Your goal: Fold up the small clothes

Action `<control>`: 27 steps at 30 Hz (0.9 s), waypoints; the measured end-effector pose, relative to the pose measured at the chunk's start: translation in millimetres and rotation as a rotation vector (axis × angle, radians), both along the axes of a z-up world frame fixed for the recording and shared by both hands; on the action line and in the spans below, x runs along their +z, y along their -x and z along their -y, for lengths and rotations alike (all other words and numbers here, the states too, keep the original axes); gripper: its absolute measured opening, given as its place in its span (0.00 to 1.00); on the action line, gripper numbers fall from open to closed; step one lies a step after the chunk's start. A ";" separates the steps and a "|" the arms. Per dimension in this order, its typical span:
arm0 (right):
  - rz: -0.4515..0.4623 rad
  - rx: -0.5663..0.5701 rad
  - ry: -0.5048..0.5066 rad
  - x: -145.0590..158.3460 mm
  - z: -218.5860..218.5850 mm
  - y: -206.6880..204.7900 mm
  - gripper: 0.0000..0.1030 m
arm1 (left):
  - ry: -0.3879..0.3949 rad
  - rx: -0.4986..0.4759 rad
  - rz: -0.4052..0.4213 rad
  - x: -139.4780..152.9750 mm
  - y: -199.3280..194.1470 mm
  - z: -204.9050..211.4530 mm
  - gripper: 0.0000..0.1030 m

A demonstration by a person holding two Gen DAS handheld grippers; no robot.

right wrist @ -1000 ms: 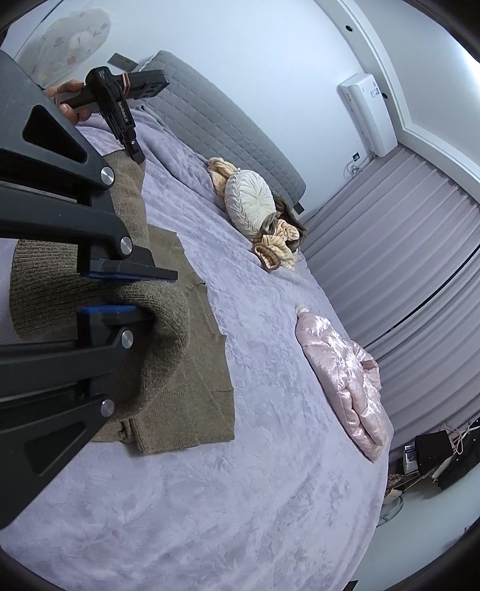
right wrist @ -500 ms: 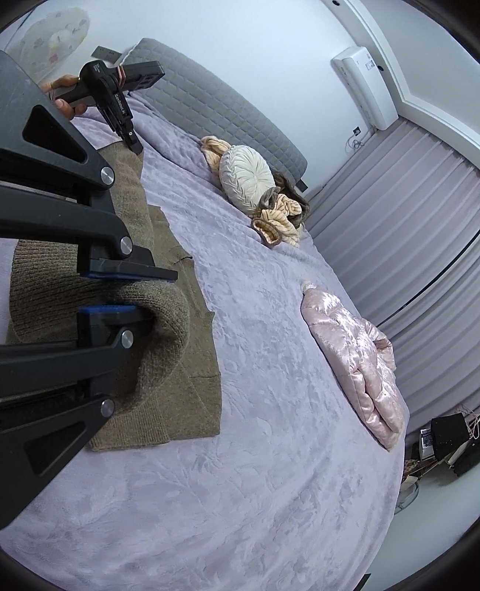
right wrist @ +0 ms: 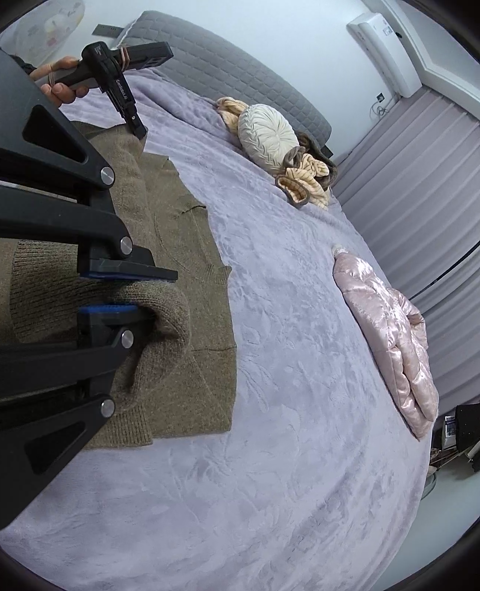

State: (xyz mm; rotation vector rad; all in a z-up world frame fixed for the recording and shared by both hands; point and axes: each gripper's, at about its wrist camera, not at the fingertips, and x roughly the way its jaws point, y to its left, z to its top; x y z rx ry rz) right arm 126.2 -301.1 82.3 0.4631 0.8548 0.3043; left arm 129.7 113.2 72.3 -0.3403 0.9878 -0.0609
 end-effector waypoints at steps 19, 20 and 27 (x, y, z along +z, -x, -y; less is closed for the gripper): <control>-0.085 -0.021 0.058 -35.4 -3.1 -42.8 0.10 | 0.011 0.009 -0.076 -39.2 -38.7 -3.3 0.09; -0.090 -0.022 0.063 -37.7 -3.5 -44.4 0.10 | 0.012 0.009 -0.081 -41.6 -40.0 -3.4 0.09; -0.149 -0.029 0.065 -51.9 -3.8 -51.5 0.12 | 0.070 0.012 -0.121 -45.0 -45.7 -9.0 0.10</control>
